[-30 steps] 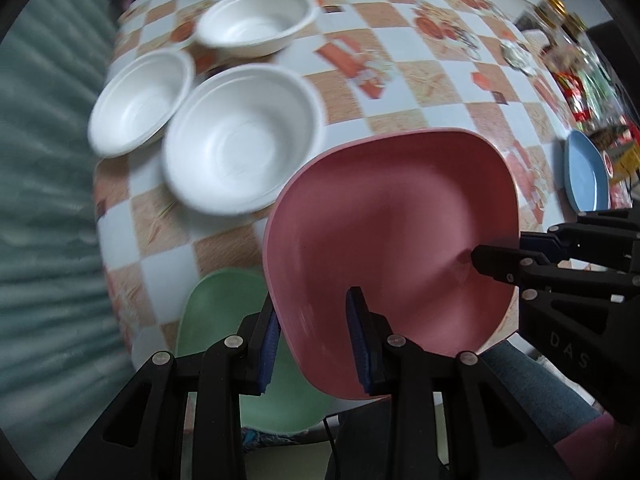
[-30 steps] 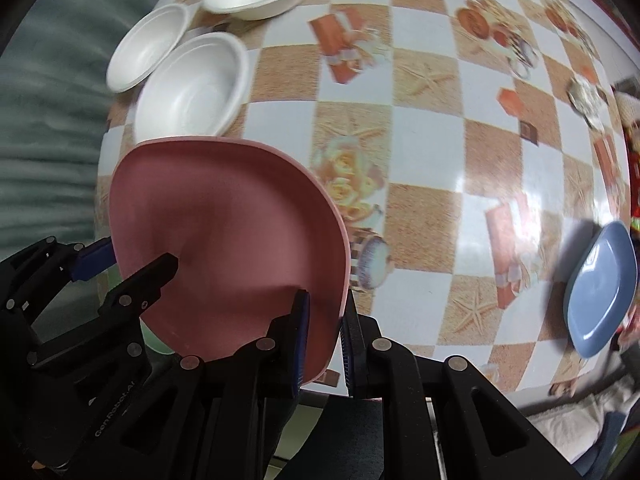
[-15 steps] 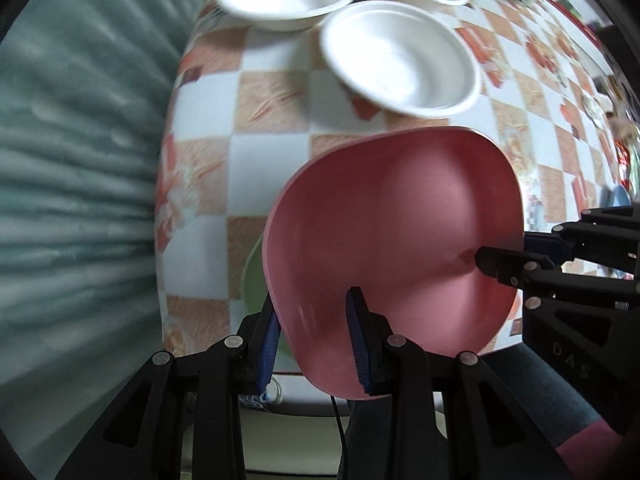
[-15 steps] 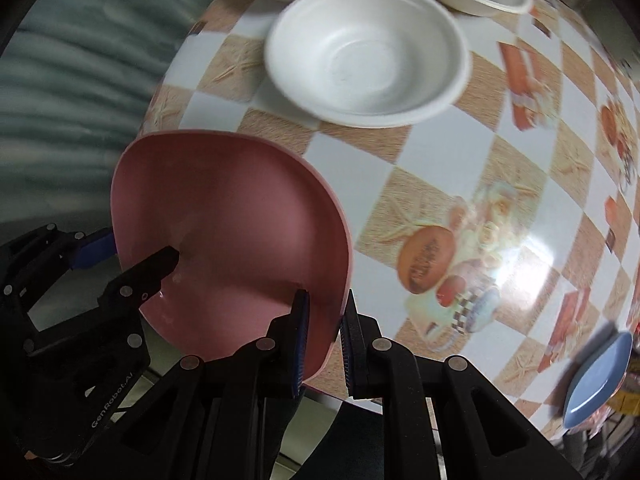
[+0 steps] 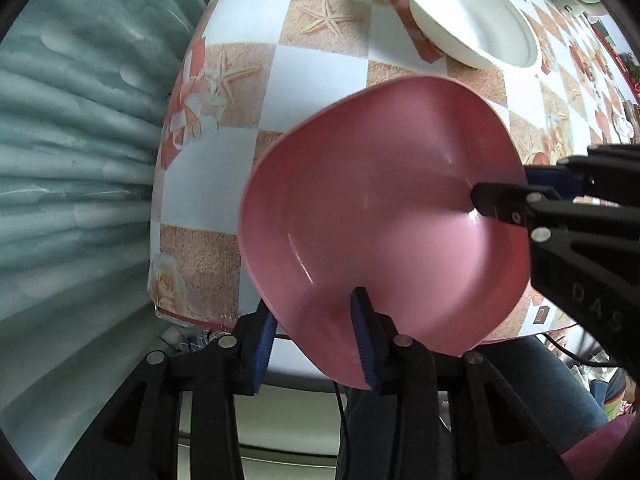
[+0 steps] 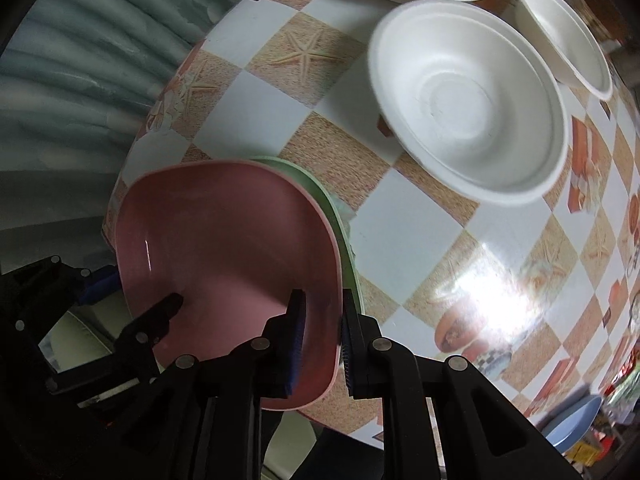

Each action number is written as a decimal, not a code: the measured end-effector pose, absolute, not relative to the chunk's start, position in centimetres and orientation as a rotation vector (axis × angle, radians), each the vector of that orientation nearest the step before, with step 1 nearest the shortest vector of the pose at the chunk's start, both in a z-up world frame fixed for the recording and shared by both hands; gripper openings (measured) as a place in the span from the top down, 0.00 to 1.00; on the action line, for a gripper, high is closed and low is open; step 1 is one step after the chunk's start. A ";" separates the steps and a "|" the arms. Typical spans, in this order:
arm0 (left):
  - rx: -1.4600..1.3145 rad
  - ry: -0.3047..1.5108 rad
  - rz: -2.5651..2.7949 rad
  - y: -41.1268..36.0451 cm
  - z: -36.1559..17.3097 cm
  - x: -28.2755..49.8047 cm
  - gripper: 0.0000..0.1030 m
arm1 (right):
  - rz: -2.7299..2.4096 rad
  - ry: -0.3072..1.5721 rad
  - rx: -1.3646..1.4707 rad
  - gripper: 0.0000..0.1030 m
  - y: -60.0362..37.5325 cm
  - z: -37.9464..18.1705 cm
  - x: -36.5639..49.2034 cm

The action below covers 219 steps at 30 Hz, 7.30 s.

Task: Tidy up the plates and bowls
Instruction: 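Carry the pink plate onto the green plate and open the left gripper, then move the left gripper to the rim of the blue plate, then grasp the blue plate rim with the left gripper and lift it, then lower the blue plate onto the pink plate and open the left gripper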

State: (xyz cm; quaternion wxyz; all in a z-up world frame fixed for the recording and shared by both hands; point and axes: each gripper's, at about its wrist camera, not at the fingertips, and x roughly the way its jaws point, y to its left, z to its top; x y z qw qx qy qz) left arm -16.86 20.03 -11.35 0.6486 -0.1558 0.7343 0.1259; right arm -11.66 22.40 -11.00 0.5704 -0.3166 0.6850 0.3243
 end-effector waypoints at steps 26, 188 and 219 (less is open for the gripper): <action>0.032 1.584 -0.066 9.5 -2.6 -8.1 0.25 | 0.226 1.712 -0.113 0.14 0.8 -10.1 -3.3; -0.438 1.593 0.293 20.1 -6.6 -18.0 0.81 | 0.708 1.647 -0.695 0.80 23.8 -13.8 -10.9; -0.367 1.453 0.247 20.9 -2.4 -12.0 0.29 | 0.436 1.736 -0.349 0.10 12.0 -11.3 -0.2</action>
